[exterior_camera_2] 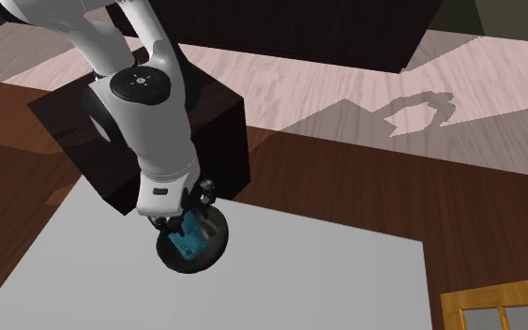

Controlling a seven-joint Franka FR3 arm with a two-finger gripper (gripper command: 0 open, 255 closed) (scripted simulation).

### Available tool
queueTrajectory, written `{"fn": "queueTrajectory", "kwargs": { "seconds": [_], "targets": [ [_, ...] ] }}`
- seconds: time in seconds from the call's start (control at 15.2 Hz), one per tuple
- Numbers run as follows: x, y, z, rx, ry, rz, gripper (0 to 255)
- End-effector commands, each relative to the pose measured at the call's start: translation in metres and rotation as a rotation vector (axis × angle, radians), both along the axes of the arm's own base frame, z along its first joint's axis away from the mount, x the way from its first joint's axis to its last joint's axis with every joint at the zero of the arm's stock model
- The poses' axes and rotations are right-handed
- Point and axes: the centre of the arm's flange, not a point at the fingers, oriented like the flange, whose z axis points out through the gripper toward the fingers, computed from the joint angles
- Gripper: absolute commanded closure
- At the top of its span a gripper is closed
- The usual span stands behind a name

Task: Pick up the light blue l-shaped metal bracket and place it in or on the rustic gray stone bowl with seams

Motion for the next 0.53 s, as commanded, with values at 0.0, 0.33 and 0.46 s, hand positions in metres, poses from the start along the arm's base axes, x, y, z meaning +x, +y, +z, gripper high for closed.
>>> {"fn": "queueTrajectory", "kwargs": {
  "seconds": [0.0,0.33,0.46],
  "targets": [
    [-0.001,0.0,-0.004,0.001,0.008,-0.002,0],
    [-0.006,0.001,0.012,0.001,0.008,-0.002,0],
    [-0.008,0.005,0.038,0.001,0.008,-0.002,0]
  ]
}}
